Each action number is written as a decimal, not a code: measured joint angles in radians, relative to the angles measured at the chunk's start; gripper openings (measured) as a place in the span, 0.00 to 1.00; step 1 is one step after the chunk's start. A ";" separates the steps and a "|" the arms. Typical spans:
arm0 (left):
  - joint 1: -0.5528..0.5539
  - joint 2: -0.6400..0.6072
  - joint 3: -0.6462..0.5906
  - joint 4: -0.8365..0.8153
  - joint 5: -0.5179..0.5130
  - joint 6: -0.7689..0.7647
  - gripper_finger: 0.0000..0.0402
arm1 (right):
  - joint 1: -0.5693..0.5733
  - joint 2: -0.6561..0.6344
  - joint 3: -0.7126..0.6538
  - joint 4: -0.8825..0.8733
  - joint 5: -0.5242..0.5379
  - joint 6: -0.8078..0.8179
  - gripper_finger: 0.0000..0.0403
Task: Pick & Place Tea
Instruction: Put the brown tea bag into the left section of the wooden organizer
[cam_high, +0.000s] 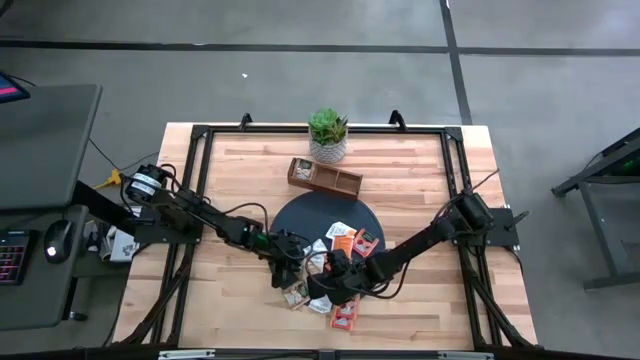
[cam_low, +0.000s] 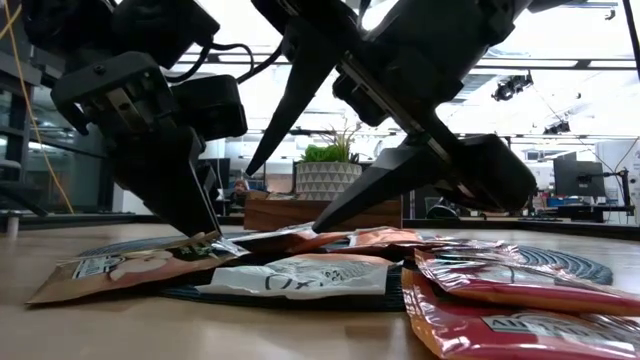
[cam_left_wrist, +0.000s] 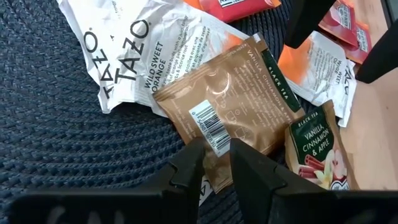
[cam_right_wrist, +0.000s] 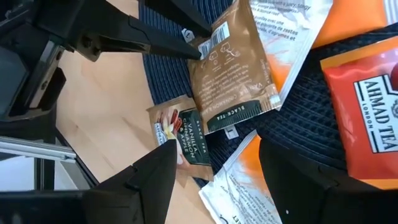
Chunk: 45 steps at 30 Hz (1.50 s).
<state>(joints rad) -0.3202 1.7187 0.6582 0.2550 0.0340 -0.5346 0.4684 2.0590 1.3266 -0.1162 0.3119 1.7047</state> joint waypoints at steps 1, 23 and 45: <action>0.000 0.000 0.000 -0.001 -0.003 0.001 0.20 | -0.003 0.000 0.000 0.000 0.000 0.000 0.56; 0.000 0.003 -0.002 -0.005 -0.002 -0.003 0.20 | -0.033 0.030 0.000 0.062 -0.034 -0.002 0.51; 0.000 0.003 -0.004 0.008 0.009 -0.019 0.21 | -0.043 0.031 0.000 0.046 -0.011 -0.035 0.35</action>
<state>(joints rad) -0.3199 1.7222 0.6544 0.2625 0.0433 -0.5537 0.4252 2.0895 1.3266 -0.0700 0.3011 1.6694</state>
